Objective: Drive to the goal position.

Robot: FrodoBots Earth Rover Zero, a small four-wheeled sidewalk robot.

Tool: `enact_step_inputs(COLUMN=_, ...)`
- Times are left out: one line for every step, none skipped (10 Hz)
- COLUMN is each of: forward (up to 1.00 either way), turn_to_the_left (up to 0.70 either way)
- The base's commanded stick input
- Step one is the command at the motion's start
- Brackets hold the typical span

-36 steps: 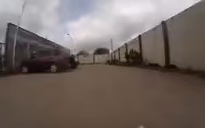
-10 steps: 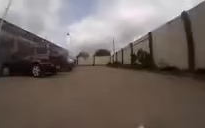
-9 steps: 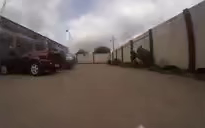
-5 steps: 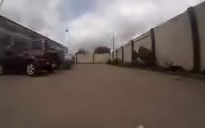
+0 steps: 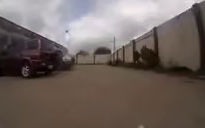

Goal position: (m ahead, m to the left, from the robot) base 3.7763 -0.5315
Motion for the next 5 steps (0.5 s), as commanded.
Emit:
enact_step_inputs(forward=0.70, turn_to_the_left=0.00)
enact_step_inputs(forward=0.70, turn_to_the_left=0.00)
enact_step_inputs(forward=0.70, turn_to_the_left=0.01)
enact_step_inputs(forward=0.70, turn_to_the_left=0.04)
enact_step_inputs(forward=0.70, turn_to_the_left=0.05)
